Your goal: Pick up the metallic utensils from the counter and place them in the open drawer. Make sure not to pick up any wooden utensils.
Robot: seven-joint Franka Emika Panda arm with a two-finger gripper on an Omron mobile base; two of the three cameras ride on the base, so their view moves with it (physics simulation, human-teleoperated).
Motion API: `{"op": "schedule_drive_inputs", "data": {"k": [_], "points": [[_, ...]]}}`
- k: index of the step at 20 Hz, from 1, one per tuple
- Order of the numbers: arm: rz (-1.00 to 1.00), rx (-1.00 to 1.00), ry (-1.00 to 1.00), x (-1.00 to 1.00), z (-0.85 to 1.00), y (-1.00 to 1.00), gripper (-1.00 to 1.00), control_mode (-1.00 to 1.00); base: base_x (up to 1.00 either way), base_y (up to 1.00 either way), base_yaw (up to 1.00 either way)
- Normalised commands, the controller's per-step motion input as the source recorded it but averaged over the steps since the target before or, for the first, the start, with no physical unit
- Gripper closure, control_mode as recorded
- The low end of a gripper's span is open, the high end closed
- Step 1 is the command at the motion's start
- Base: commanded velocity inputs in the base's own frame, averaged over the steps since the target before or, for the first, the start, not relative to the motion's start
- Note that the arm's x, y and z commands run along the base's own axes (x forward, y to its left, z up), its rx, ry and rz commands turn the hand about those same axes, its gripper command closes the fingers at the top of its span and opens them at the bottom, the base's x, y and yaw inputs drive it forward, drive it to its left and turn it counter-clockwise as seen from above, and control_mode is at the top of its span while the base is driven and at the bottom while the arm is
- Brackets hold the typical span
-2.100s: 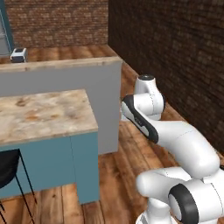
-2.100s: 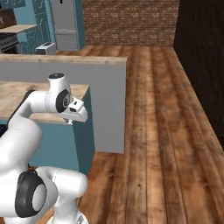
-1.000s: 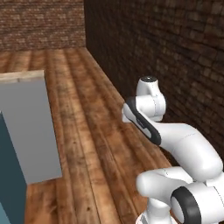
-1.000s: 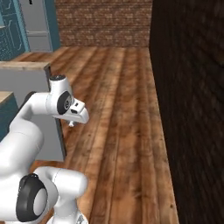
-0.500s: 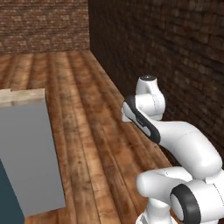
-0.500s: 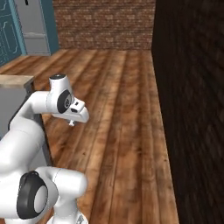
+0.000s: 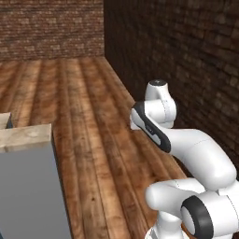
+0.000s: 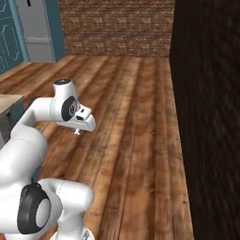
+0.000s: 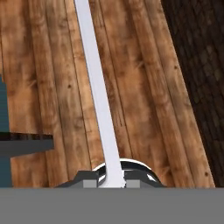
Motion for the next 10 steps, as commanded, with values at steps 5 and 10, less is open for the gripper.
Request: {"op": "schedule_drive_inputs", "data": {"k": [5, 10], "points": [[0.00, 0.00, 0.00, 0.00, 0.00, 0.00, 1.00, 1.00, 1.00, -0.06, 0.15], [0.00, 0.00, 0.00, 0.00, 0.00, 0.00, 1.00, 1.00, 1.00, -0.05, 0.26]]}}
